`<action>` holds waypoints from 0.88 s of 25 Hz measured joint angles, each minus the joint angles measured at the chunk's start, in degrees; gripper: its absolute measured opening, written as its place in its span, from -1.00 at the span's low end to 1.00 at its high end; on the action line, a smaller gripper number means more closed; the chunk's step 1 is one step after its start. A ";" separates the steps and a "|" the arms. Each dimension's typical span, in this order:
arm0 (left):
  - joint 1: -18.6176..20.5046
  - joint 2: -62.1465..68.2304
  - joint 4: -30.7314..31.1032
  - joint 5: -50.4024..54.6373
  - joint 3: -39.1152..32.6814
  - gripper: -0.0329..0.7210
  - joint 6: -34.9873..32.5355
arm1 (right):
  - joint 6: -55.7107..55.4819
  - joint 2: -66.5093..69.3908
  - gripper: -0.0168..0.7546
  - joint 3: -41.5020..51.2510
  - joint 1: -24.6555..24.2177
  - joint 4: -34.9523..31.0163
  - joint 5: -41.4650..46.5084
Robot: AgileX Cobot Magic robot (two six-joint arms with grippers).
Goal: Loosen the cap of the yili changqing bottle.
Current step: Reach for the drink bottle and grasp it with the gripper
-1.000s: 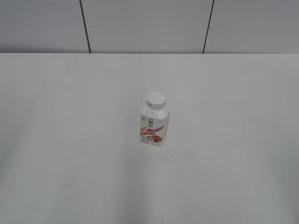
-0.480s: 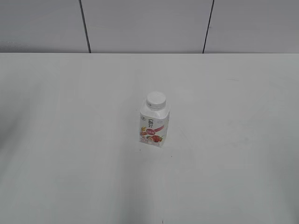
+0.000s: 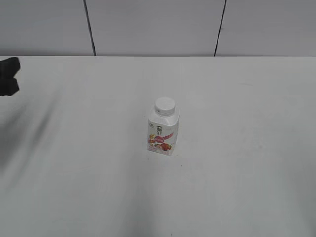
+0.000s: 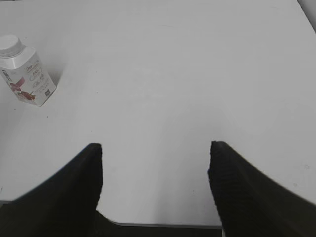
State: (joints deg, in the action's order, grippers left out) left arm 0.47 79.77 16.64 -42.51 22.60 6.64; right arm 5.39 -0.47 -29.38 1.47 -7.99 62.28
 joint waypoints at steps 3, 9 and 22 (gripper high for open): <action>0.00 6.15 8.82 -4.80 1.56 0.28 3.04 | 0.00 0.00 0.42 0.00 0.00 0.00 0.00; 0.00 19.23 20.13 -10.55 7.95 0.28 9.40 | 0.00 0.00 0.42 0.00 0.00 0.00 0.00; -0.24 38.96 60.32 -23.85 26.56 0.32 20.34 | 0.00 0.00 0.42 0.00 0.00 0.00 0.00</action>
State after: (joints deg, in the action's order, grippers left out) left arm 0.23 118.73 76.96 -66.36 49.16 26.98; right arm 5.39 -0.47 -29.38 1.47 -7.99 62.28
